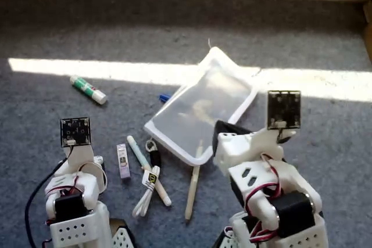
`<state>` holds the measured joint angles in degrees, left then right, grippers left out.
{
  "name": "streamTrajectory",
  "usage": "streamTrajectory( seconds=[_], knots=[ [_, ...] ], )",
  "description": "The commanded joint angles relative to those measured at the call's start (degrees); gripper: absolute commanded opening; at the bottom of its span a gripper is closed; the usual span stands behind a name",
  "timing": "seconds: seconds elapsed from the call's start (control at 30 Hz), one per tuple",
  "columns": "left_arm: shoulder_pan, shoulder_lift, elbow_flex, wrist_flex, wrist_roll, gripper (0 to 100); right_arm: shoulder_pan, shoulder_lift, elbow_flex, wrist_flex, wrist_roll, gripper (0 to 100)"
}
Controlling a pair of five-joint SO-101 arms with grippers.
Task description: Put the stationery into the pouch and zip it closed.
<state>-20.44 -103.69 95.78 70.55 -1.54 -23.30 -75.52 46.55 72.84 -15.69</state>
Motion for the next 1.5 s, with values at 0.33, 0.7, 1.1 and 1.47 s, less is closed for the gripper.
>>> streamTrajectory(
  seconds=[0.33,0.7,1.1,1.47],
  knots=[
    [-0.48,-0.4,0.4,-1.05,0.35,1,-21.32,24.31,-4.79,-2.59,-9.85,11.1],
    [-0.48,-0.4,0.4,-1.05,0.35,1,-29.05,42.24,-5.41,-15.43,-10.2,11.1],
    [-0.48,-0.4,0.4,-1.05,0.35,1,-29.05,61.76,-14.2,-17.89,-10.2,11.1],
    [-0.57,-0.4,0.4,-1.05,0.35,1,-28.97,71.16,-17.8,-17.89,-10.2,11.6]
  ],
)
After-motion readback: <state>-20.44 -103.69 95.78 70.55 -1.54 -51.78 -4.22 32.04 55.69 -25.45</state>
